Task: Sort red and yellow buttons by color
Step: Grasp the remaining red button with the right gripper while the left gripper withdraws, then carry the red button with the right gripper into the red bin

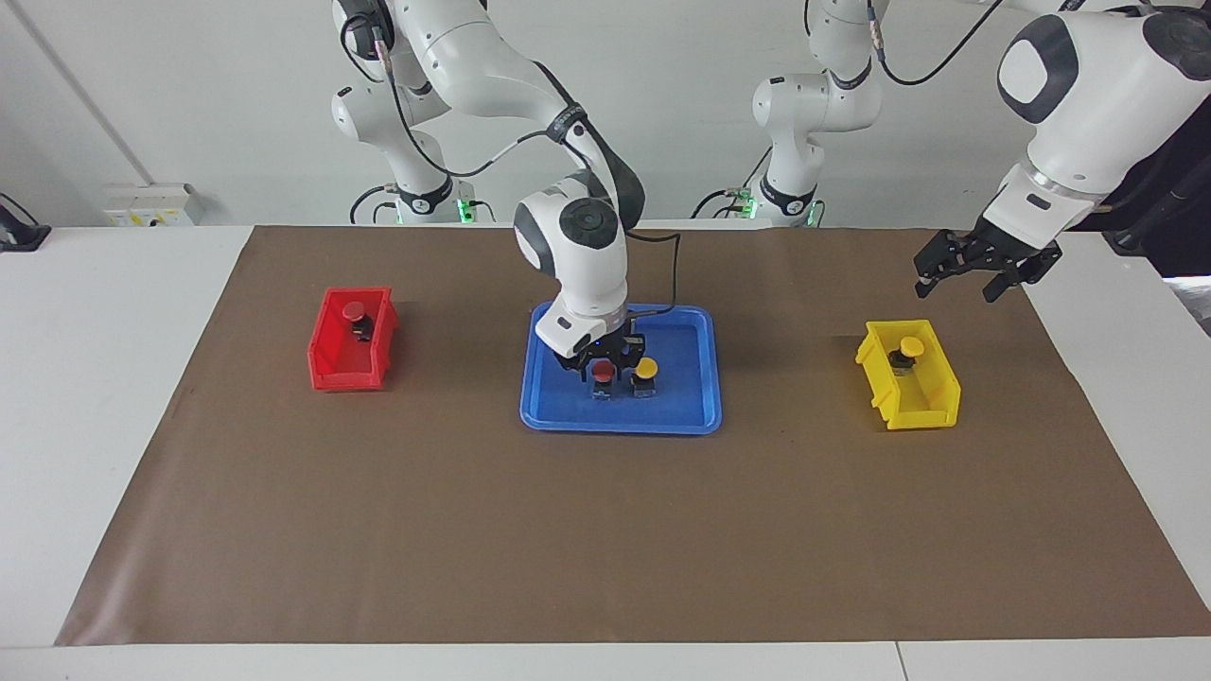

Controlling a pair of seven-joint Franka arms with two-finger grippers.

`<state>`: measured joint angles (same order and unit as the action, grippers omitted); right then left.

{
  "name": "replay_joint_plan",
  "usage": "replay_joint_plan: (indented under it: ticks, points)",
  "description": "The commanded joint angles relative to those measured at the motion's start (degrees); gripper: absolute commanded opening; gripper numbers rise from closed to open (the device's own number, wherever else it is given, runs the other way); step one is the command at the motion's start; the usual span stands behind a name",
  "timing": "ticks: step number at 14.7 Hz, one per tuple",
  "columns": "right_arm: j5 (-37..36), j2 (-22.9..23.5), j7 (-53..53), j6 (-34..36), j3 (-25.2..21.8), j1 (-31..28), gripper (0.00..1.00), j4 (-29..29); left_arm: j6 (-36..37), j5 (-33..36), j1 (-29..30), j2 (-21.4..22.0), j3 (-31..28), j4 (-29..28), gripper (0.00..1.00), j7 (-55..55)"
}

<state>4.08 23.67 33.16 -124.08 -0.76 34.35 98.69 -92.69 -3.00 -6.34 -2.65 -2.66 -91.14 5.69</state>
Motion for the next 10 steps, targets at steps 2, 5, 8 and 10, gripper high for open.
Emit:
replay_joint_plan:
  ticks: [2,5,8,10]
  points:
    - [1.37,-1.70,-0.73,-1.52,0.58,-0.42,0.36,2.21,1.72,-0.35,-1.13,-0.95,-0.68,1.84,1.00,0.47]
    - [1.28,-1.87,-2.30,0.84,0.50,-0.77,0.25,1.25,1.63,0.01,-1.13,-0.95,-0.59,1.84,1.00,0.29]
    - [0.93,-7.56,-8.26,10.40,-0.12,-5.93,0.24,-1.04,0.40,-0.17,-1.04,0.27,-0.50,-0.08,1.00,-0.85]
    - [1.37,-13.27,-15.98,17.17,-0.03,-12.78,0.24,-0.52,-0.91,-0.08,-1.21,0.71,-0.50,-0.97,1.00,-0.94]
